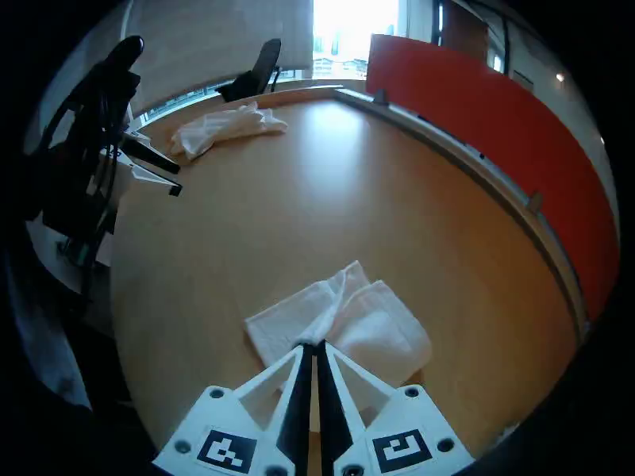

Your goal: Fold towel

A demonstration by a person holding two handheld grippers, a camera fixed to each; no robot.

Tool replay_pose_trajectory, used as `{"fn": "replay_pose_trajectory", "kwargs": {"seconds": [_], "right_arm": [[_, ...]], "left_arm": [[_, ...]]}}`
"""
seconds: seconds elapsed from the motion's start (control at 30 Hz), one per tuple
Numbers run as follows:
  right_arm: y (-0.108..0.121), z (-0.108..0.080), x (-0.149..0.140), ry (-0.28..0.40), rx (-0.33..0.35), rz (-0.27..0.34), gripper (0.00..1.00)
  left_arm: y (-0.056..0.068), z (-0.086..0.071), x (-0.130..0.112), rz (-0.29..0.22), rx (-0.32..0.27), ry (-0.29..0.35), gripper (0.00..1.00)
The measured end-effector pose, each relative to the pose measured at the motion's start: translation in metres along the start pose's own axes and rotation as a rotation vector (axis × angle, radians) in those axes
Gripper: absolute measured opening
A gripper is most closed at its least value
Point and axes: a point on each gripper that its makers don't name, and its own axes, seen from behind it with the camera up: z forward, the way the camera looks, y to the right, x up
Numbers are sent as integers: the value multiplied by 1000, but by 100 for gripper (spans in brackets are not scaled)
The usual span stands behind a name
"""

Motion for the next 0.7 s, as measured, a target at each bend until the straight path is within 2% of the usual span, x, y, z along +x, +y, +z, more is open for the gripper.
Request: {"fn": "replay_pose_trajectory", "kwargs": {"seconds": [0.2,0.27,0.43,0.47,0.6,0.7], "right_arm": [[-2,1,1,3,8,13,11],[-2,1,1,5,9,21,22],[-1,1,1,8,6,45,62],[-1,1,1,8,6,49,67],[-1,0,-3,4,-1,57,78],[-1,-1,-8,-4,-6,60,80]], "left_arm": [[-1,-1,0,-2,2,2,98],[-2,-1,0,-4,4,2,98],[-3,-2,-2,-5,7,1,98],[-3,-3,-2,-5,8,1,98],[-4,-3,-2,-7,8,2,99],[-3,-3,-2,-9,7,4,99]]}}
